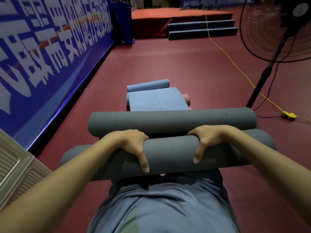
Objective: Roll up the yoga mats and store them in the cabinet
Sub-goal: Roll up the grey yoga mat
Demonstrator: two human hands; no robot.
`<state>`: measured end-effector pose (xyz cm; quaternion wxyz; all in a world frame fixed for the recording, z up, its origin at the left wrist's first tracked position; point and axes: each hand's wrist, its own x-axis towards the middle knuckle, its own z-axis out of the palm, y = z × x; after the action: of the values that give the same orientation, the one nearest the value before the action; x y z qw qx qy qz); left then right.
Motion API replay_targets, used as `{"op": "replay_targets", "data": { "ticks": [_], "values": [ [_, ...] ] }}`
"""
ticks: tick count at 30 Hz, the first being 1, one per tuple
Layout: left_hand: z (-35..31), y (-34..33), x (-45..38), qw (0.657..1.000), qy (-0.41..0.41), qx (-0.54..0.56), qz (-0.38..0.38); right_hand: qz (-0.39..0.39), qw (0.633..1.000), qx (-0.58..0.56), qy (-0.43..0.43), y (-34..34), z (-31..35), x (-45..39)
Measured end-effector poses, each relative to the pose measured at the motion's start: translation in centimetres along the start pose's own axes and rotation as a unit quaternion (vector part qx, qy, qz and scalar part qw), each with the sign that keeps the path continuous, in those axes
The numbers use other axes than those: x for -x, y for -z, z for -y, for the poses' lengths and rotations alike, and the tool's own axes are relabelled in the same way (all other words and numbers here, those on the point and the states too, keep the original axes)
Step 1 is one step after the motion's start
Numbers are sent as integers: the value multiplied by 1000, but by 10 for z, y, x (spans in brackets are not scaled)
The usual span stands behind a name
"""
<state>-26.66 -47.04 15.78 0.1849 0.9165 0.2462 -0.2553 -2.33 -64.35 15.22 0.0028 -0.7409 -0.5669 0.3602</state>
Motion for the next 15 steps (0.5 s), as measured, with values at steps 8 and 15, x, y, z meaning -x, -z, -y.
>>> {"op": "replay_targets", "data": {
  "ticks": [8,15],
  "values": [
    [39,3,-10,973,-61,174,-141,-160,985,62,-4,9,-13,2],
    [44,19,-13,973,-62,106,-198,-166,982,83,-39,9,-17,-12]
  ]
}}
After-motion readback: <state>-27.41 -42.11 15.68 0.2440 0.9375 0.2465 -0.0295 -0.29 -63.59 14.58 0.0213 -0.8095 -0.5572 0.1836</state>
